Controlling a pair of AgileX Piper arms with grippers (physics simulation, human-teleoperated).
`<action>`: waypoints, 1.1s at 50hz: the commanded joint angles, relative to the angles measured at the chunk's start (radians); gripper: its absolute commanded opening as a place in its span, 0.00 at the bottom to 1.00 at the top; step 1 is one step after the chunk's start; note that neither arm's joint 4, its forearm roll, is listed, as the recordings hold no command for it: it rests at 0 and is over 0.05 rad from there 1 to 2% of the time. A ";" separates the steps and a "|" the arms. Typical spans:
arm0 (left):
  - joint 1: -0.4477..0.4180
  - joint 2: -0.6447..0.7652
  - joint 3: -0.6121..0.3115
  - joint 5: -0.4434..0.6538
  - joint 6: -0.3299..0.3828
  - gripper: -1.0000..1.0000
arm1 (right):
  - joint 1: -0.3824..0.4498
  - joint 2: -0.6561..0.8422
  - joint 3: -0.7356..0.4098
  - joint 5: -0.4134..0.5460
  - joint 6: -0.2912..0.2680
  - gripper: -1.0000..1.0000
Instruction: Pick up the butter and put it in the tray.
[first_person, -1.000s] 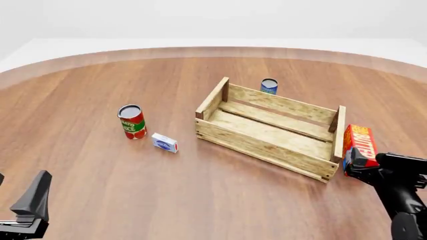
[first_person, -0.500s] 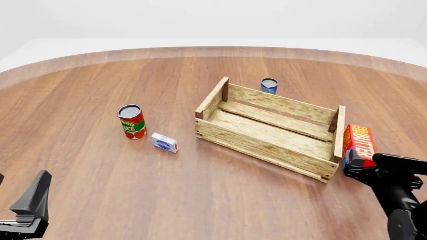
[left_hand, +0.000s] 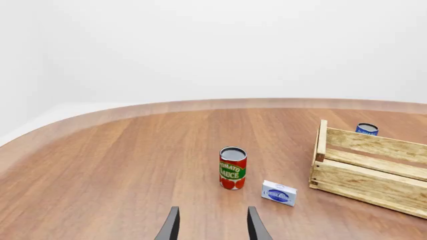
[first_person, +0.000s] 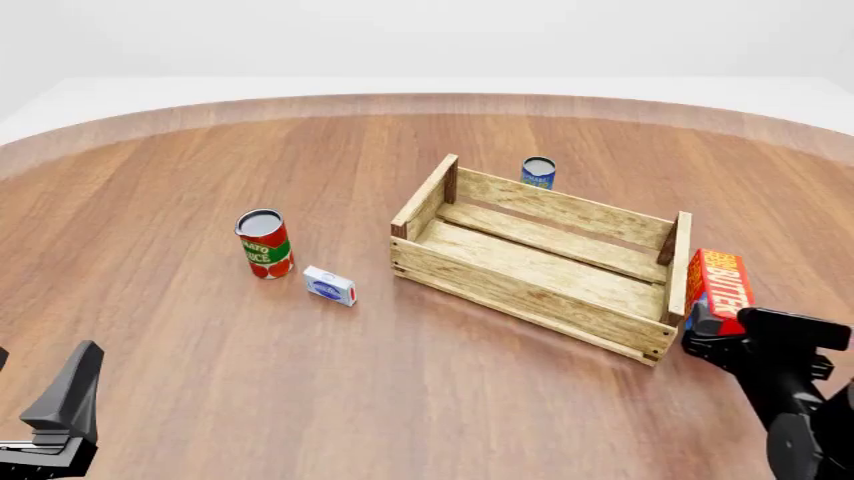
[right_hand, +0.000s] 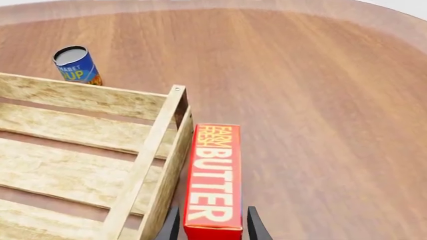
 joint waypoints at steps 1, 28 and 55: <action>0.000 0.000 0.000 0.000 0.000 1.00 | 0.001 0.036 -0.018 0.000 0.007 1.00; 0.000 0.000 0.000 0.000 0.000 1.00 | -0.010 0.119 -0.050 0.000 0.026 1.00; 0.000 0.000 0.000 0.000 0.000 1.00 | -0.028 -0.063 0.037 0.000 0.019 0.00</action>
